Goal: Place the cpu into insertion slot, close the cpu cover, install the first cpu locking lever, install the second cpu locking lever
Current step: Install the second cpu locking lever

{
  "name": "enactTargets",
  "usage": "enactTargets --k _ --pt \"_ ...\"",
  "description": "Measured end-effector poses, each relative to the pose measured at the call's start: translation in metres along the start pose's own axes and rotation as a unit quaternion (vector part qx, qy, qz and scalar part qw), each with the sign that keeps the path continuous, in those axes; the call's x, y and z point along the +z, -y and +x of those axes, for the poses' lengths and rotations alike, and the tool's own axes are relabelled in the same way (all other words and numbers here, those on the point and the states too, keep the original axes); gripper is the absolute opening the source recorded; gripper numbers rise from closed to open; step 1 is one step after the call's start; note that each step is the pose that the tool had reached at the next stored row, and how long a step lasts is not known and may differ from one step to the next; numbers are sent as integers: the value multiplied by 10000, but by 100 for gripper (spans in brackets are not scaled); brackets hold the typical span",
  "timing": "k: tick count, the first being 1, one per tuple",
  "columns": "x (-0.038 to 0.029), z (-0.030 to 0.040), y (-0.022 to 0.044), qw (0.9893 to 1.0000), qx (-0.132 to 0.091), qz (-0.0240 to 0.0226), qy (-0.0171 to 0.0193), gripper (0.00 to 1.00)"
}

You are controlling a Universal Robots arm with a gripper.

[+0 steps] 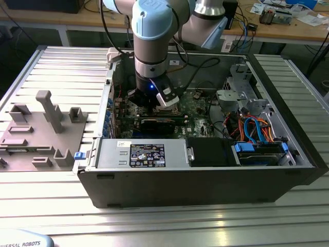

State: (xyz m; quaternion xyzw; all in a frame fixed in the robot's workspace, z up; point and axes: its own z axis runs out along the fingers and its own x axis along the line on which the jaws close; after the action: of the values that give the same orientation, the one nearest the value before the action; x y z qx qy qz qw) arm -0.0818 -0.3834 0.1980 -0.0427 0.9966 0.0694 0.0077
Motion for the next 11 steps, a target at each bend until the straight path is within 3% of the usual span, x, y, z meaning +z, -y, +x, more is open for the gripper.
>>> enactTargets --k 4,9,11 --pt "8 0 2 10000 0 2 -1 11" --pt "-89 -9 -15 10000 -1 -1 2 11" --pt "-92 -56 -11 10000 1 -1 -6 11"
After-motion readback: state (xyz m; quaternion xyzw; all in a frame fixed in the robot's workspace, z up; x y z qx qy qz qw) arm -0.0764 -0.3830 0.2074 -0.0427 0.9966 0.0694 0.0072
